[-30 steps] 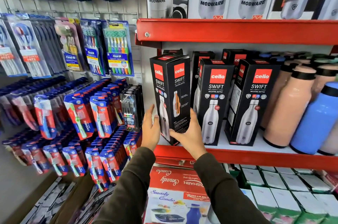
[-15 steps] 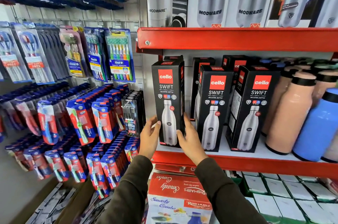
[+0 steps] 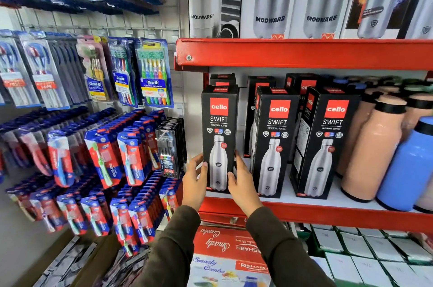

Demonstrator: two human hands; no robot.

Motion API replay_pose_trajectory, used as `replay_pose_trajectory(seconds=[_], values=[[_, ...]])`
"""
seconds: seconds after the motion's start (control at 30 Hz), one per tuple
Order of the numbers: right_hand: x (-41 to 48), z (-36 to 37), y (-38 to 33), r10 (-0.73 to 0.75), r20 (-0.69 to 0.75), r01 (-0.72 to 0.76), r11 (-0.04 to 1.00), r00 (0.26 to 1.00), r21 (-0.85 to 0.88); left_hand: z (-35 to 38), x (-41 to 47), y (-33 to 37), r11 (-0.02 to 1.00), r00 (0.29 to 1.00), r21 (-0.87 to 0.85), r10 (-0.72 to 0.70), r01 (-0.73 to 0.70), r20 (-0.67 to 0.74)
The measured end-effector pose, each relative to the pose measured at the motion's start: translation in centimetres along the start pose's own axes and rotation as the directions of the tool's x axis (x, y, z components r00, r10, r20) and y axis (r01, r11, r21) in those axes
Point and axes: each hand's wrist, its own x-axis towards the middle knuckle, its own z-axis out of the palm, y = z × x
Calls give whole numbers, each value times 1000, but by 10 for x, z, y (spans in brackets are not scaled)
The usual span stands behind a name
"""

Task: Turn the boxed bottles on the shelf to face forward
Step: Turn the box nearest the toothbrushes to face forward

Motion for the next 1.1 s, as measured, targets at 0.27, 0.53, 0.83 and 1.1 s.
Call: replay_pose_trajectory(seconds=[0.27, 0.53, 0.83, 1.1], values=[[-6, 7, 0, 36, -67, -33, 998, 997, 54, -1, -4, 3, 997, 999, -72, -44, 42, -28], [-18, 3, 4, 22, -75, -16, 997, 997, 82, -8, -23, 14, 992, 999, -118, -39, 35, -26], [-39, -6, -3, 40, -77, -26, 984, 996, 175, -12, -42, 16, 989, 997, -143, -48, 38, -67], [-44, -11, 3, 58, -82, -40, 977, 995, 210, -2, -50, 14, 994, 984, -110, -20, 1, -178]])
